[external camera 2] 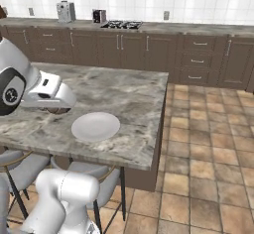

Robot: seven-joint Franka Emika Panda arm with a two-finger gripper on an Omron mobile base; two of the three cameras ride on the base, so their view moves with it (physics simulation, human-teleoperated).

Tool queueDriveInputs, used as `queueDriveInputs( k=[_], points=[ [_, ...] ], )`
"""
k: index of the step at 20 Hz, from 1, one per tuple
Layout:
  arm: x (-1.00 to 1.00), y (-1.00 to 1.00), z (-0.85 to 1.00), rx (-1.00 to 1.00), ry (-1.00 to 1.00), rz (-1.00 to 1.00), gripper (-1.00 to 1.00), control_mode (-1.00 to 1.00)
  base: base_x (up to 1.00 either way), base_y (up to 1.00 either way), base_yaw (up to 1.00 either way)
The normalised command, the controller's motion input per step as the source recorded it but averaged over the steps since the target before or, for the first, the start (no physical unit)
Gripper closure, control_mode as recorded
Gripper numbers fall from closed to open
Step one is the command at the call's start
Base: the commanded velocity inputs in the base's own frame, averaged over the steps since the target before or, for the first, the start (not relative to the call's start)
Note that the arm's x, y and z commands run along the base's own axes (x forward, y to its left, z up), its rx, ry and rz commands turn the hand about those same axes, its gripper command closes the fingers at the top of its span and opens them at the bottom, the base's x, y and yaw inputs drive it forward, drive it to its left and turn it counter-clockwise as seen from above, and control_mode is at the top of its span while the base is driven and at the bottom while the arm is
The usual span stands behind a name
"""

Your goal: Take the cheese, steak, and potato from the fridge and place them on the plate on the dining counter to create an appetizer plate.

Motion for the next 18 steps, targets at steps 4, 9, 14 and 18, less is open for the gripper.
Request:
queueDriveInputs(
  k=[4,9,14,18],
  points=[
    [0.18,0.00,-0.55,0.00,0.03,0.01,1.00,-1.00,0.00,0.00,0.00],
    [0.34,0.00,-0.31,0.03,0.06,0.05,1.00,-1.00,0.00,0.00,0.00],
    [0.48,0.00,-0.34,0.07,0.09,0.06,1.00,-1.00,0.00,0.00,0.00],
    [0.57,0.00,-0.34,0.11,0.14,0.03,1.00,-1.00,0.00,0.00,0.00]
  ],
)
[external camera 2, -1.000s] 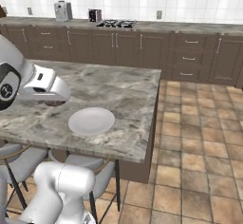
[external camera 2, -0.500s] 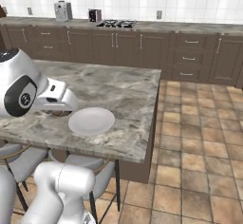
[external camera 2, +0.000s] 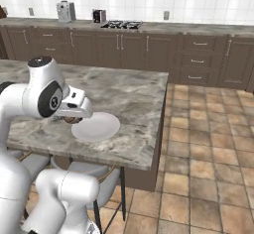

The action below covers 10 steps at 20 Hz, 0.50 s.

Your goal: Take the cheese, steak, and potato from the fridge and place them on the plate on the dining counter to create an appetizer plate.

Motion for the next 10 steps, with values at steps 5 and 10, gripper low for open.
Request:
queueDriveInputs(
  k=[5,10],
  points=[
    [0.62,-0.05,-0.36,0.10,0.11,0.03,1.00,-1.00,0.00,0.00,0.00],
    [0.72,-0.18,-0.42,0.05,0.03,0.01,1.00,-1.00,0.00,0.00,0.00]
  ],
)
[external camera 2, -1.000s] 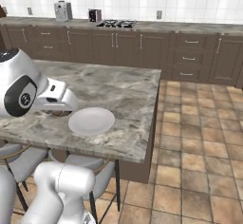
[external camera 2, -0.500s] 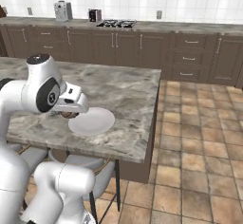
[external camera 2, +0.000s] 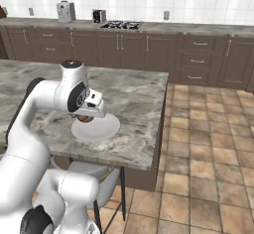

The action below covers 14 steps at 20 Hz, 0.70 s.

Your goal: Take the cheese, steak, and potato from the fridge and place them on the plate on the dining counter to create an appetizer plate.

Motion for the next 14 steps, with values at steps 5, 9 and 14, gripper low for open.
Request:
queueDriveInputs(
  k=[5,9,14],
  points=[
    [0.78,-0.13,-0.56,0.01,0.00,0.00,1.00,-1.00,0.00,0.00,0.00],
    [0.88,0.00,-0.54,0.00,0.00,0.00,1.00,-1.00,0.00,0.00,0.00],
    [0.86,0.00,-0.45,0.00,0.00,0.00,1.00,-1.00,0.00,0.00,0.00]
  ],
)
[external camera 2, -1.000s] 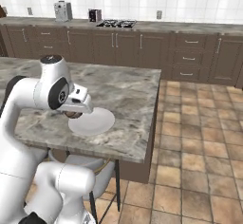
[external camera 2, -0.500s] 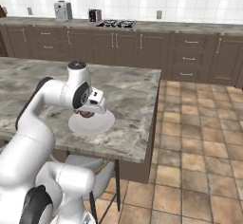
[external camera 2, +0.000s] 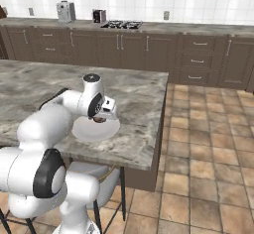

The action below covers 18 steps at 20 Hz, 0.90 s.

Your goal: Take the cheese, steak, and potato from the fridge and place them on the plate on the dining counter to create an appetizer plate.

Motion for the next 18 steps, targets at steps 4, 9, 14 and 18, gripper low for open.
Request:
queueDriveInputs(
  k=[4,9,14,18],
  points=[
    [0.71,0.00,-0.46,0.00,0.00,0.00,1.00,-1.00,0.00,0.00,0.00],
    [0.60,0.00,-0.46,0.00,0.00,0.00,1.00,-1.00,0.00,0.00,0.00],
    [0.52,0.00,-0.46,0.00,0.00,0.00,1.00,-1.00,0.00,0.00,0.00],
    [0.34,0.00,-0.40,0.00,0.00,0.00,1.00,-1.00,0.00,0.00,0.00]
  ],
)
